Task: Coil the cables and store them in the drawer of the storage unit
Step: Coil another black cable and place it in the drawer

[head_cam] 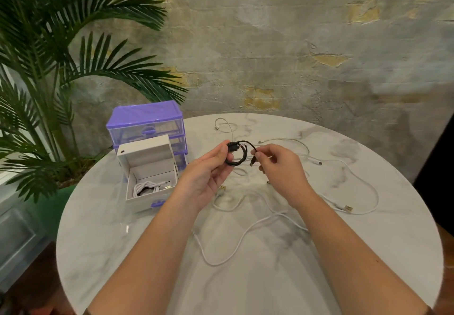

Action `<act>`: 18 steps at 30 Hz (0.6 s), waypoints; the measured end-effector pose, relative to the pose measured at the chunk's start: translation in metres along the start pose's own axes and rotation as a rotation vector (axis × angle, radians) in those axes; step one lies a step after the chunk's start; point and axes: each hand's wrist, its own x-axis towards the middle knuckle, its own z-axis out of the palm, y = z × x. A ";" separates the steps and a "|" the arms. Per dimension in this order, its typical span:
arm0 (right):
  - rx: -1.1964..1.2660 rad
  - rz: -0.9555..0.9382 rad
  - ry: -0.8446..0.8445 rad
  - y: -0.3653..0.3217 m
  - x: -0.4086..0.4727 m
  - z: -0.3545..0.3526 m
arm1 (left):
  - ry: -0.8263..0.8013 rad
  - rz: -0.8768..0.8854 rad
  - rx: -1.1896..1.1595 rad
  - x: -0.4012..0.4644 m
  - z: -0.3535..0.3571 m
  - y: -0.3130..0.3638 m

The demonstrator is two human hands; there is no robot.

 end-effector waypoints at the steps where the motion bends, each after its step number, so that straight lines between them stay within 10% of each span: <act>1: 0.080 0.056 -0.011 -0.002 0.000 -0.001 | 0.000 -0.006 0.000 0.000 0.000 0.000; 7: 0.570 0.322 -0.183 -0.008 -0.003 -0.006 | 0.019 0.022 0.052 0.002 0.000 -0.002; 18: 0.605 0.409 -0.447 -0.011 -0.008 -0.003 | 0.046 0.111 0.091 0.004 -0.002 -0.010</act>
